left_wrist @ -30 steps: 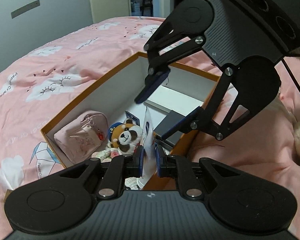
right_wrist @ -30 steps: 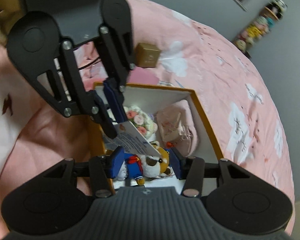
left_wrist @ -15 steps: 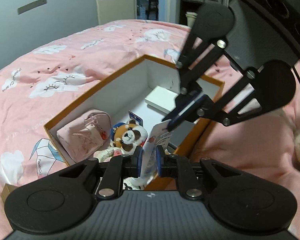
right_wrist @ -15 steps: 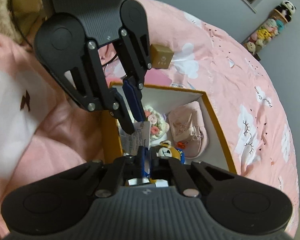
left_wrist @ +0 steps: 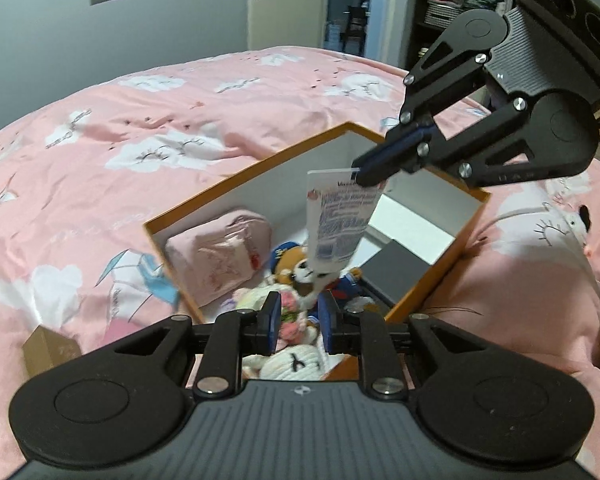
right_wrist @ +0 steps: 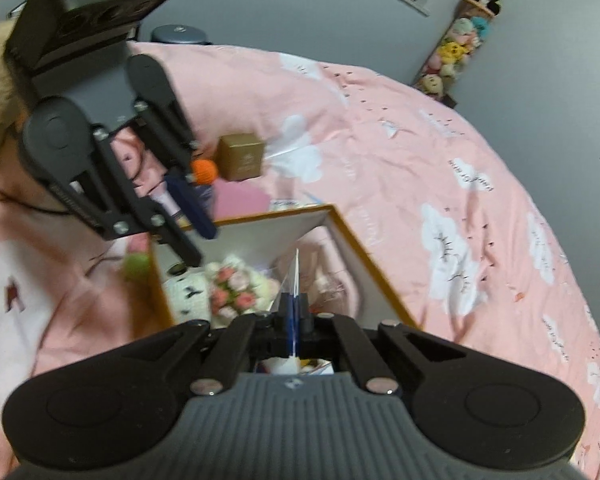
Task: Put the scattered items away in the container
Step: 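Lower the white lotion tube into the box and open the left tool, then withdraw both tools from the box toward the remaining items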
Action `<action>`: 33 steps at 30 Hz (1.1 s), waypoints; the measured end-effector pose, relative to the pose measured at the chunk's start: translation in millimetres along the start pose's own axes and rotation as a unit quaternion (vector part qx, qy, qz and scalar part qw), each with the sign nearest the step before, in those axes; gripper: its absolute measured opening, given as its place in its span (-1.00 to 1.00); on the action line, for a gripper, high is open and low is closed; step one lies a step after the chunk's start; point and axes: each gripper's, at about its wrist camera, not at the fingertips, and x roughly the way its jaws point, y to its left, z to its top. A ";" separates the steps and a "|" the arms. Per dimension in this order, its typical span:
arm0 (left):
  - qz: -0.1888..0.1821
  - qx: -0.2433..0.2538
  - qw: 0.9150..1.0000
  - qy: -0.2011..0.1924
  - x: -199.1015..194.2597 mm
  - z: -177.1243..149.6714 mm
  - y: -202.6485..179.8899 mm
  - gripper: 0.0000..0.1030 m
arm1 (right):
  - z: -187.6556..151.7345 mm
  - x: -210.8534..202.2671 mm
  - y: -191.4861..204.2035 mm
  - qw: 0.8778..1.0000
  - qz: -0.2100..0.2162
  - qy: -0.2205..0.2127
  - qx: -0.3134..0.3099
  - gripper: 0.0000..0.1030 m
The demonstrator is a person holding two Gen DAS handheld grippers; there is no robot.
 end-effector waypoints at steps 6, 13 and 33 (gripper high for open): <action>0.016 -0.023 1.000 -0.001 -5.2 -1.5 12.7 -0.55 | 14.2 21.8 -9.0 1.000 -0.014 -0.017 -0.006 -1.00; 0.030 -0.038 0.999 0.001 -11.2 -6.7 21.9 -0.55 | 35.6 62.1 -16.2 0.999 0.001 -0.047 -0.009 -0.99; 0.029 -0.075 0.997 0.008 -13.1 -20.4 31.5 -0.55 | 18.0 142.1 -43.8 0.972 0.066 -0.043 0.222 -0.99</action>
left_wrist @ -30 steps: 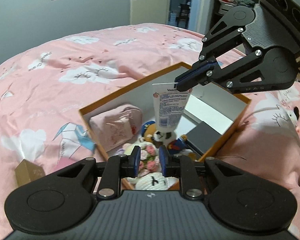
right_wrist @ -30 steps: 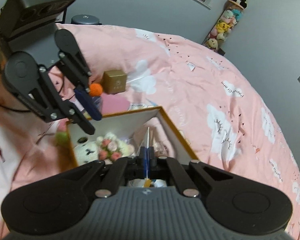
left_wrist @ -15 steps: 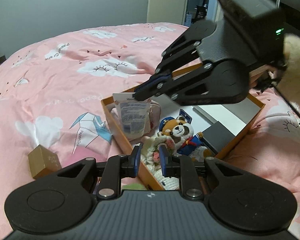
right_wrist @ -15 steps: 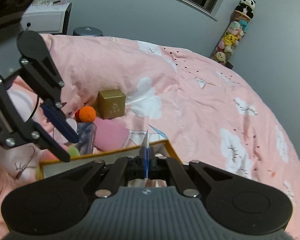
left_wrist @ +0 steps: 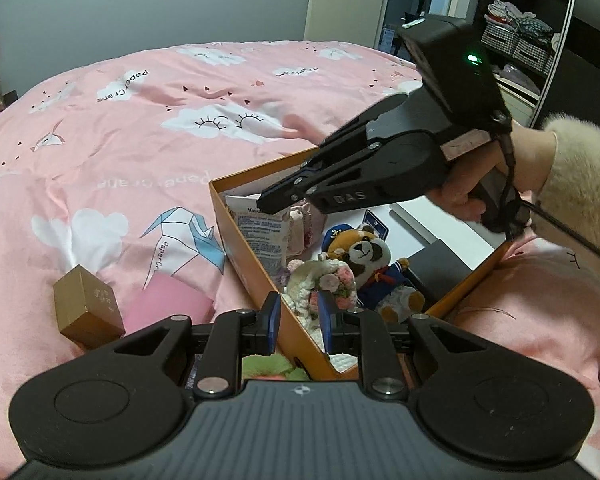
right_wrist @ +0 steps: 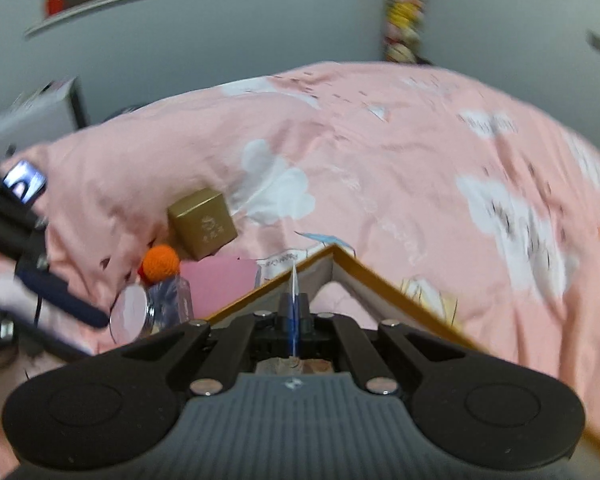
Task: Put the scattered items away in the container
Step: 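Withdraw both tools from the box toward the remaining items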
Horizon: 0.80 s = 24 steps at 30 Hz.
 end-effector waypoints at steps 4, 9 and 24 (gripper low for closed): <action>0.000 -0.001 1.000 0.002 2.4 -0.5 -1.4 -0.55 | -4.7 4.4 -2.3 0.995 -0.015 0.013 0.097 -0.98; -0.001 -0.008 1.000 0.001 3.2 -1.4 -0.7 -0.55 | -14.3 1.1 -6.7 0.968 -0.012 0.009 0.251 -0.93; -0.003 -0.038 0.999 -0.005 4.6 -8.5 4.0 -0.55 | -54.7 -4.2 9.0 0.879 -0.007 -0.080 0.470 -0.86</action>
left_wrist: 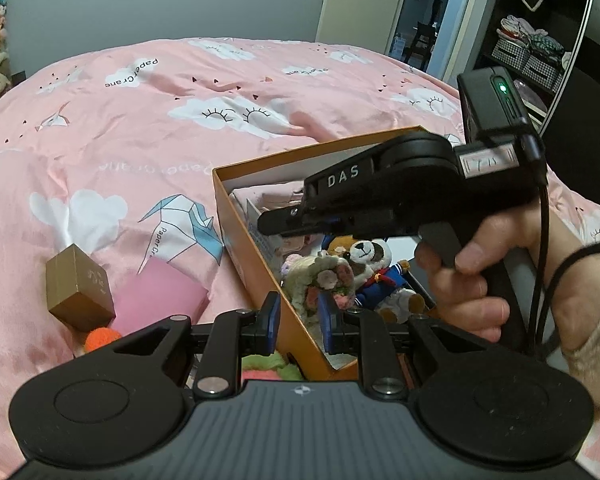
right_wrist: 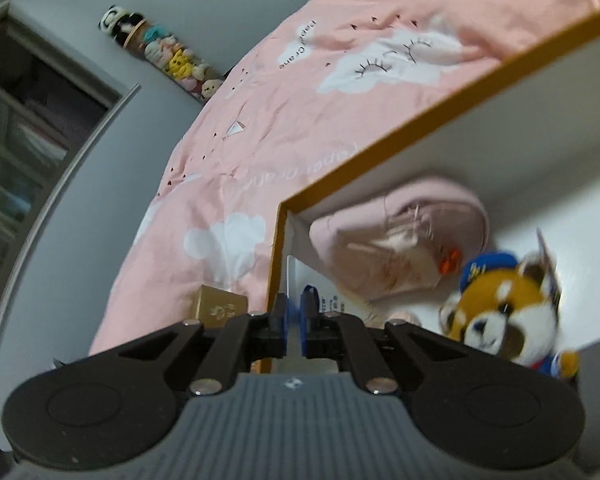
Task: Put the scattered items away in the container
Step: 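Withdraw both tools from the box toward the remaining items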
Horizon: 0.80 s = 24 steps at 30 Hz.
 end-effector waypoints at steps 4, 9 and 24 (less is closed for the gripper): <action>-0.001 -0.008 1.000 -0.002 -1.4 -2.6 0.9 -0.55 | -5.3 -0.7 4.5 1.000 0.002 -0.008 -0.015 -0.79; 0.003 -0.021 1.000 -0.004 -3.9 -4.5 3.3 -0.55 | -5.0 -6.9 7.7 0.999 -0.012 -0.022 -0.046 -0.78; 0.085 -0.073 0.994 -0.008 -36.8 -1.4 16.6 -0.52 | -26.7 -38.0 47.7 0.974 -0.042 -0.073 -0.211 -0.29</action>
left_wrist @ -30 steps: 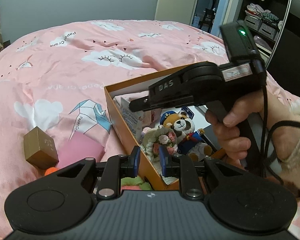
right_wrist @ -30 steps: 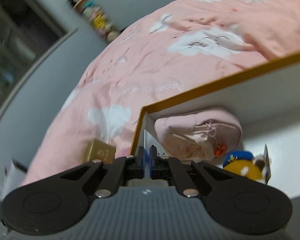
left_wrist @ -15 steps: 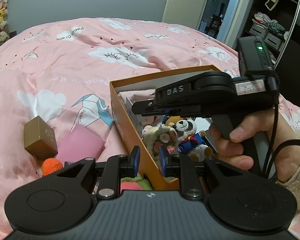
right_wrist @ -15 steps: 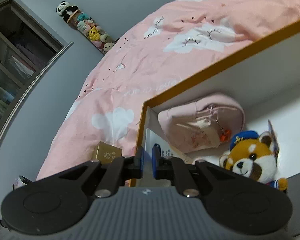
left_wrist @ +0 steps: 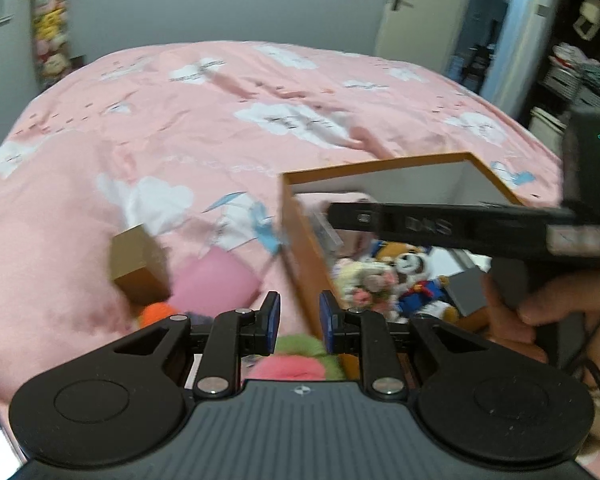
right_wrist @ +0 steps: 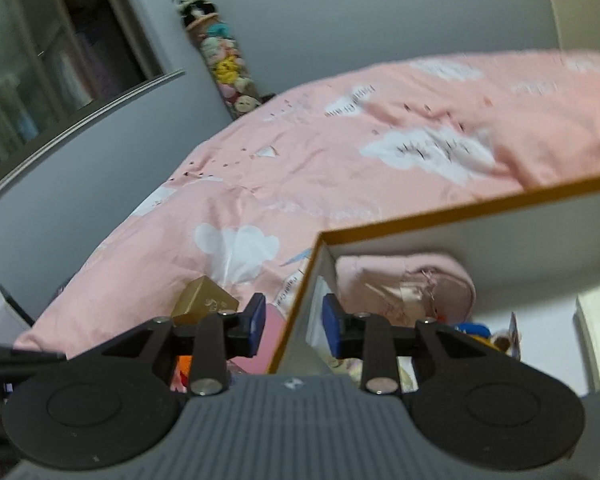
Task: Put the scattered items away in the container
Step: 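Withdraw both tools from the box toward the remaining items, then grasp the pink-and-green pom-pom ball with the right tool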
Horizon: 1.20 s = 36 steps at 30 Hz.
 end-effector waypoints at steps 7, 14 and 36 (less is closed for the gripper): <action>0.041 -0.026 0.999 0.025 -10.5 -0.6 29.7 -0.45 | -7.4 -6.3 31.4 0.994 0.018 -0.006 -0.105 -0.20; 0.063 -0.010 0.996 0.068 -6.6 -18.0 41.9 -0.44 | -36.4 -6.0 66.0 0.975 0.046 0.034 -0.214 -0.15; 0.105 0.036 0.983 0.146 24.1 -40.2 36.8 -0.43 | -124.0 29.6 121.8 0.856 -0.025 0.145 -0.495 0.06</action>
